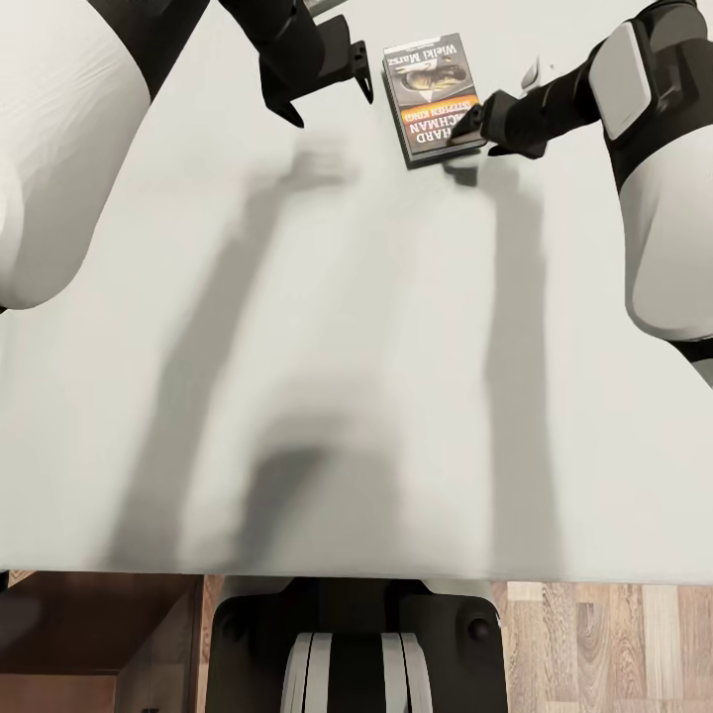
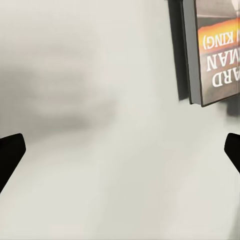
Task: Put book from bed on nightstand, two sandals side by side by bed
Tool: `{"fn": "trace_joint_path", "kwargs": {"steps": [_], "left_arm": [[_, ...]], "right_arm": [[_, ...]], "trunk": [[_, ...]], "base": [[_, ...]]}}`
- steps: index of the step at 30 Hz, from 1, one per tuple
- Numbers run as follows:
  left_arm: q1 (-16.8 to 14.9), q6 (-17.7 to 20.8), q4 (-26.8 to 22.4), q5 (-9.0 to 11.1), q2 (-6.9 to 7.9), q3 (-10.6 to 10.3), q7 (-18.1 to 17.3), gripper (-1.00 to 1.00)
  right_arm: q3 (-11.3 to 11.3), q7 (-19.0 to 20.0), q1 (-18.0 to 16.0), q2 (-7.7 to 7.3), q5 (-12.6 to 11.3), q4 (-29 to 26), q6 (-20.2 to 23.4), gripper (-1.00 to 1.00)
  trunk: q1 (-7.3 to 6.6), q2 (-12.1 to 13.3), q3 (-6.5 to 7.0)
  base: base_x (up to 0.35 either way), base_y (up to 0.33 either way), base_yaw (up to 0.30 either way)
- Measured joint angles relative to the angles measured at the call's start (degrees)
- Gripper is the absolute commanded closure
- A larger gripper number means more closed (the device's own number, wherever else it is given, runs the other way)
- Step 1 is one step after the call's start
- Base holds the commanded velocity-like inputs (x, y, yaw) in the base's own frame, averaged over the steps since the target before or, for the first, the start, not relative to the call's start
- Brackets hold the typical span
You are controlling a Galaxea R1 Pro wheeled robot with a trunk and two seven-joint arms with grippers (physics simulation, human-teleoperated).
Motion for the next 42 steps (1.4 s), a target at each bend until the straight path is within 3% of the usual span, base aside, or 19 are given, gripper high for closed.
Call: {"fn": "trace_joint_path", "kwargs": {"steps": [15, 42], "left_arm": [[0.0, 0.0, -0.2, 0.0, 0.01, -0.1, 0.0, -1.0], [0.0, 0.0, -0.3, 0.0, 0.01, -0.1, 0.1, -1.0]], "right_arm": [[0.1, -3.3, 0.0, 0.32, -0.2, 0.5, -1.6, -1.0], [-0.1, -3.8, 0.0, 0.39, -0.5, 0.7, -1.9, -1.0]], "trunk": [[-0.03, 0.0, 0.0], [-0.07, 0.0, 0.0]], "base": [[0.0, 0.0, 0.0], [0.0, 0.0, 0.0]]}}
